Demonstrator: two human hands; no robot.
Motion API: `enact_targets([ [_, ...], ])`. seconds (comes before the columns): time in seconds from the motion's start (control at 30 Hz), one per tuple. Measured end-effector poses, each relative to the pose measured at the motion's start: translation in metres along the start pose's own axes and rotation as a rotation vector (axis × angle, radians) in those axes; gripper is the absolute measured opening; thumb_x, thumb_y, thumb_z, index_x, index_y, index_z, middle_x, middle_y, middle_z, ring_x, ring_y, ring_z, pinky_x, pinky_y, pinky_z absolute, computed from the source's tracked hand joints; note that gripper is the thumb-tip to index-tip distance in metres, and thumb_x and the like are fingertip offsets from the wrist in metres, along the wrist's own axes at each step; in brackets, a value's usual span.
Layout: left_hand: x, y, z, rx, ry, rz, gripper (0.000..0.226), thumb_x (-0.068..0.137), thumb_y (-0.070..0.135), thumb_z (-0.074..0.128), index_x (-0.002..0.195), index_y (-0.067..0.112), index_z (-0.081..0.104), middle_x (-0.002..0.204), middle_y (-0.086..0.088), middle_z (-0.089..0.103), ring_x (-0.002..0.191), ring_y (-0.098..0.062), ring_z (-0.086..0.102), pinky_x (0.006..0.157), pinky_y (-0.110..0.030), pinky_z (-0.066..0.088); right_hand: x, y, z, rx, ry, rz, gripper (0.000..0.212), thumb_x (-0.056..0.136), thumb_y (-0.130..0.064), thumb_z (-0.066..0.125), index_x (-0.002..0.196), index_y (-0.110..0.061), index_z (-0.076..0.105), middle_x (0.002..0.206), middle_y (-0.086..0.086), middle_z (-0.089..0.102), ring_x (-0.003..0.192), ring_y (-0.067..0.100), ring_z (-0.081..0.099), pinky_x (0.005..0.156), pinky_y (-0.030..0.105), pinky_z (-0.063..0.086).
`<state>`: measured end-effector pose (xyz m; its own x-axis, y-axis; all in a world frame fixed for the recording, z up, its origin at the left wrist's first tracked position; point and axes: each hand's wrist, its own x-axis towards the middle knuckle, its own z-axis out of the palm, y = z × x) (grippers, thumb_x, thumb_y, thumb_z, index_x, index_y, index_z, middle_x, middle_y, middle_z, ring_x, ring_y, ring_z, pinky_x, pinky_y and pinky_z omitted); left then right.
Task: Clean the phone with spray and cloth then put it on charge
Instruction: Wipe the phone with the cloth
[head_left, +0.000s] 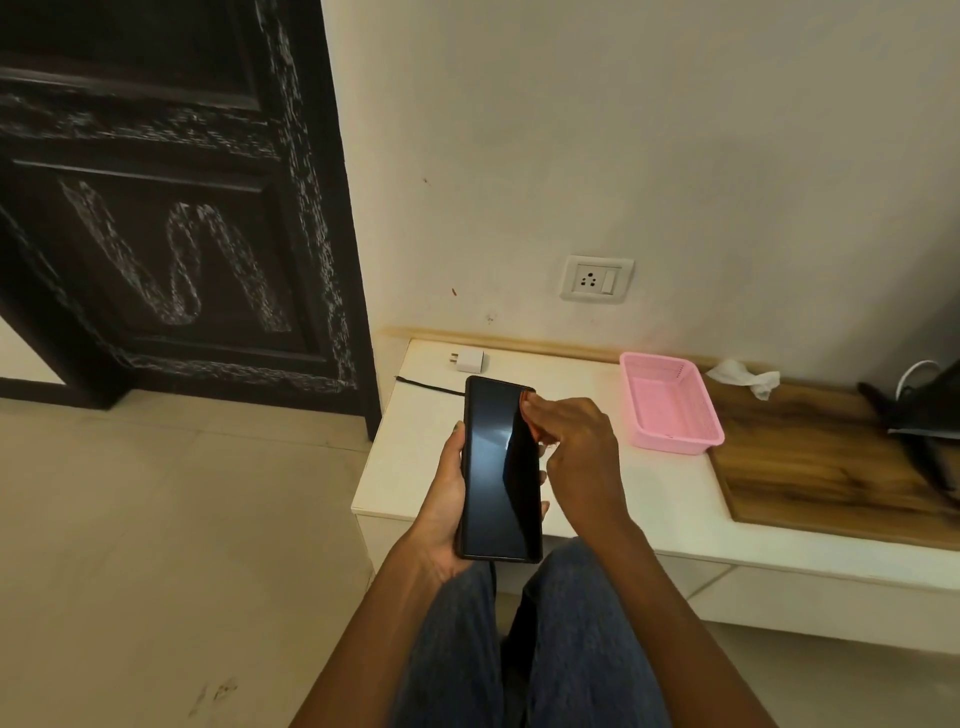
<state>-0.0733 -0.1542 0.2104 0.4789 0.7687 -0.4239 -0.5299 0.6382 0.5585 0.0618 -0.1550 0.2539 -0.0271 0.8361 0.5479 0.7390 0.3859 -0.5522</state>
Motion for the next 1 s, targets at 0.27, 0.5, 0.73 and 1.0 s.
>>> enact_targets([
  [0.27, 0.005, -0.002, -0.011, -0.056, -0.021, -0.027, 0.073, 0.066, 0.071, 0.052, 0.1, 0.01, 0.075, 0.092, -0.011, 0.068, 0.075, -0.022, 0.064, 0.068, -0.032, 0.055, -0.075, -0.012, 0.007, -0.078, -0.073, -0.033, 0.04, 0.064, 0.017, 0.063, 0.1, 0.003, 0.071, 0.1, 0.012, 0.071, 0.089, 0.023, 0.063, 0.077, 0.029, 0.054],
  [0.5, 0.012, -0.009, -0.017, -0.191, 0.064, -0.014, 0.076, 0.07, 0.072, 0.056, 0.104, 0.006, 0.073, 0.1, -0.014, 0.066, 0.085, -0.024, 0.061, 0.082, -0.037, 0.051, -0.093, -0.02, 0.001, -0.081, -0.2, -0.045, 0.031, 0.062, 0.012, 0.075, 0.091, 0.001, 0.074, 0.092, 0.011, 0.074, 0.081, 0.026, 0.067, 0.068, 0.039, 0.058],
  [0.73, 0.014, -0.002, -0.015, -0.088, 0.073, -0.031, 0.08, 0.082, 0.075, 0.035, 0.1, 0.007, 0.072, 0.092, -0.015, 0.07, 0.079, -0.027, 0.069, 0.074, -0.036, 0.056, -0.058, -0.036, -0.016, 0.444, -0.182, 0.357, 0.033, 0.087, 0.007, 0.053, 0.098, -0.019, 0.069, 0.093, -0.007, 0.067, 0.087, 0.0, 0.064, 0.075, 0.011, 0.05],
  [1.0, 0.011, -0.014, -0.013, -0.066, 0.098, -0.073, 0.074, 0.083, 0.073, 0.039, 0.103, 0.011, 0.074, 0.105, -0.019, 0.072, 0.09, -0.029, 0.072, 0.075, -0.038, 0.058, -0.024, -0.021, -0.004, 0.356, -0.205, 0.516, 0.02, 0.088, -0.021, 0.062, 0.105, -0.028, 0.055, 0.081, -0.003, 0.064, 0.076, 0.008, 0.062, 0.058, 0.012, 0.048],
])
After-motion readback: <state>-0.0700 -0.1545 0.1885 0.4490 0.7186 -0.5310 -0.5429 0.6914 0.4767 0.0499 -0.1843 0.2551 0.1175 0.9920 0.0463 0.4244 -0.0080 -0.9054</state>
